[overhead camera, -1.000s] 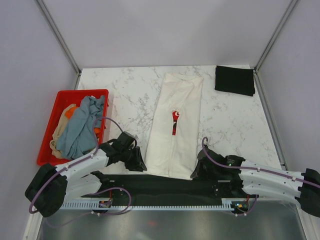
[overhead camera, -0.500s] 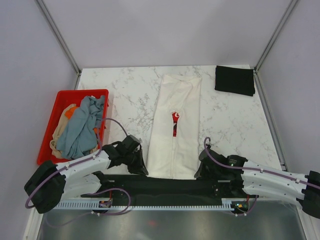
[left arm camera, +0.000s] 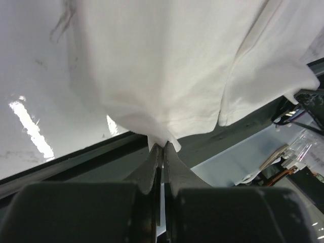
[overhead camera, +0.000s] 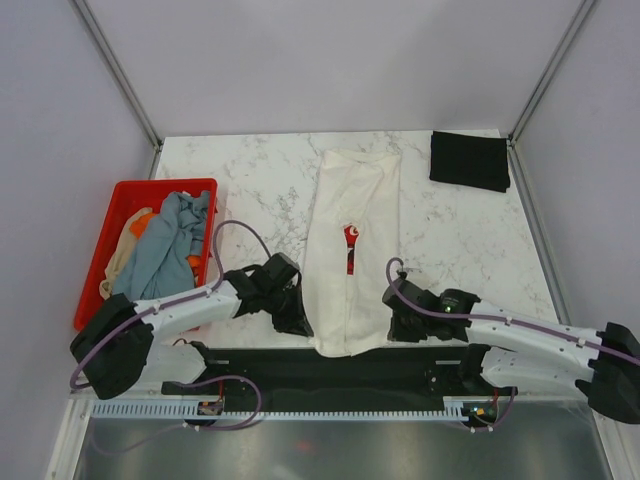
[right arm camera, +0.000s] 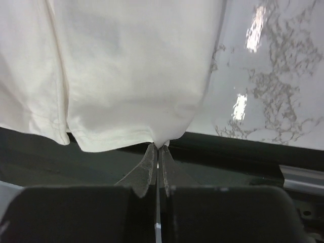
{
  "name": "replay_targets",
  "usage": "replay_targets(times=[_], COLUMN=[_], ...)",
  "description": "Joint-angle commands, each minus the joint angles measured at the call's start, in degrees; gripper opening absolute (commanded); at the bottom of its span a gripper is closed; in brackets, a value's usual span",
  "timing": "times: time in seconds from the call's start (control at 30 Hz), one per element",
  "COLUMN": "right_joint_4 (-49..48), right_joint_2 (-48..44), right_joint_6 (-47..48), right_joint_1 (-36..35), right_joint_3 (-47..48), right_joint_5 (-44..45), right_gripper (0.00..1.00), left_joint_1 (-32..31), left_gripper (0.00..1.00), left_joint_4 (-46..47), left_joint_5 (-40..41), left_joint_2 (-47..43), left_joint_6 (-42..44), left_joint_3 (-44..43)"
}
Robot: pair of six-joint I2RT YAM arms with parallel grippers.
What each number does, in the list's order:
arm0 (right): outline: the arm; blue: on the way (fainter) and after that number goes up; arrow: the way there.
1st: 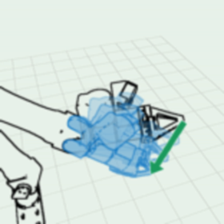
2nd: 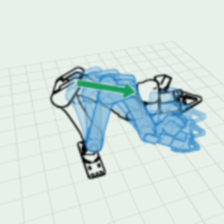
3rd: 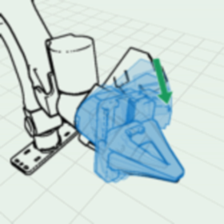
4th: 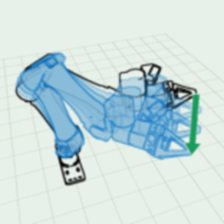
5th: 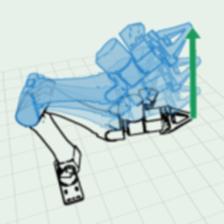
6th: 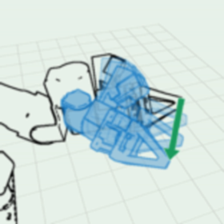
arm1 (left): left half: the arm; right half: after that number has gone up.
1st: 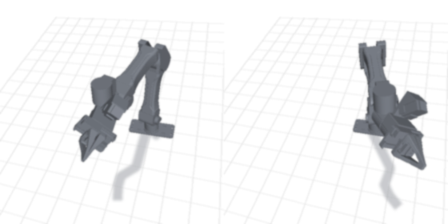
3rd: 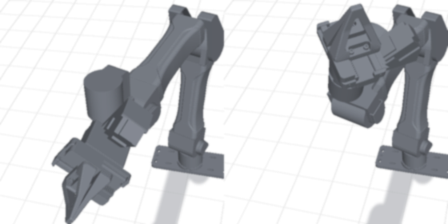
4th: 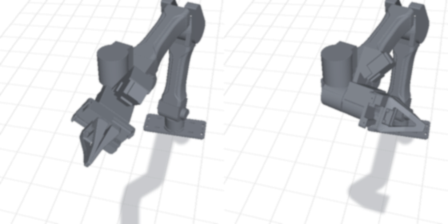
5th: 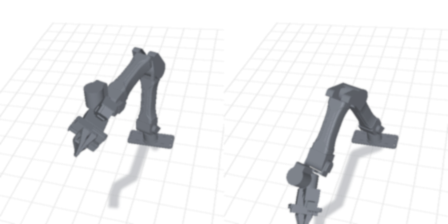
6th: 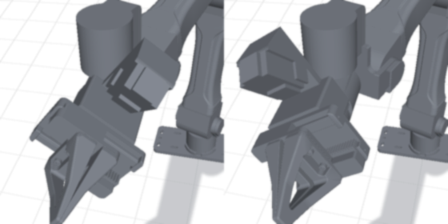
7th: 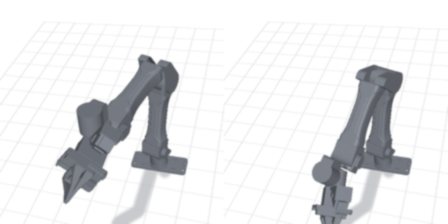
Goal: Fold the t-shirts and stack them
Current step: Fold the tshirt
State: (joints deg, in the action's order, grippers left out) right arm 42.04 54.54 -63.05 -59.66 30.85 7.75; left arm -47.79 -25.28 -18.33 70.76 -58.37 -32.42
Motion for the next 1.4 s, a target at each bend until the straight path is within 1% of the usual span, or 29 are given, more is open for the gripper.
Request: replay_targets(times=[0.0, 0.03, 0.1, 0.13, 0.2, 0.23, 0.3, 0.33, 0.37, 0.4, 0.43, 0.47, 0.63, 0.8, 0.97, 1.23, 1.37], right_joint_4=[0.0, -0.2, -0.9, -1.3, -2.0, -2.5, -2.7, -2.8, -2.9, -3.3, -3.6, -3.8, -5.0, -5.5, -5.8, -6.0, -6.4], right_joint_2=[6.5, 7.4, 10.0, 11.1, 14.5, 15.8, 20.0, 21.4, 24.1, 25.5, 26.9, 29.5, 35.4, 42.0, 45.8, 51.2, 52.7], right_joint_6=[9.3, 10.8, 14.6, 18.2, 22.1, 25.7, 28.4, 29.7, 31.7, 32.8, 33.7, 35.3, 38.8, 40.6, 41.2, 41.9, 42.3], right_joint_1=[3.0, 3.9, 8.7, 12.5, 16.0, 18.6, 20.4, 22.3, 23.4, 24.7, 27.5, 28.7, 34.8, 37.9, 40.8, 44.2, 45.6], right_joint_3=[6.6, 8.5, 10.3, 12.1, 14.1, 16.6, 19.4, 21.9, 23.0, 24.2, 26.3, 27.3, 34.8, 40.4, 45.3, 52.0, 53.2], right_joint_5=[3.5, 3.7, 1.9, 1.4, 0.0, -0.4, -0.8, -1.1, -1.5, -2.1, -3.3, -3.6, -5.1, -7.6, -10.1, -12.8, -13.6], right_gripper=[0.00, 0.00, 0.00, 0.00, 0.00, 0.00, 0.00, 0.00, 0.00, 0.00, 0.00, 0.00, 0.00, 0.00, 0.00, 0.00, 0.00], left_joint_1=[4.5, 5.5, 8.7, 9.8, 13.1, 14.0, 16.9, 17.7, 18.3, 19.6, 20.1, 20.7, 25.5, 26.4, 26.5, 28.0, 28.6], left_gripper=[0.02, 0.02, 0.02, 0.02, 0.02, 0.02, 0.02, 0.02, 0.02, 0.02, 0.02, 0.02, 0.02, 0.02, 0.02, 0.02, 0.02], left_joint_4=[1.3, 1.4, 1.4, 1.3, 1.4, 1.4, 1.4, 1.4, 1.4, 1.3, 1.4, 1.2, 0.8, 0.8, 0.8, 0.8, 0.8], left_joint_5=[-2.3, -2.8, -3.7, -4.0, -5.4, -5.8, -6.7, -7.3, -8.0, -8.6, -9.0, -9.1, -9.3, -11.3, -11.2, -9.7, -9.6], left_joint_2=[4.5, 5.4, 8.0, 8.9, 11.2, 13.7, 16.7, 19.8, 21.3, 22.7, 24.3, 26.7, 33.6, 39.9, 43.7, 48.0, 49.6], left_joint_6=[4.0, 4.7, 6.8, 8.2, 9.6, 11.0, 12.3, 13.4, 14.1, 14.6, 15.1, 15.4, 16.1, 19.5, 20.0, 17.6, 17.4], left_joint_3=[-6.8, -7.6, -10.7, -11.8, -15.7, -17.2, -22.1, -23.8, -27.5, -29.3, -30.8, -34.0, -40.7, -48.7, -54.3, -59.2, -62.0])
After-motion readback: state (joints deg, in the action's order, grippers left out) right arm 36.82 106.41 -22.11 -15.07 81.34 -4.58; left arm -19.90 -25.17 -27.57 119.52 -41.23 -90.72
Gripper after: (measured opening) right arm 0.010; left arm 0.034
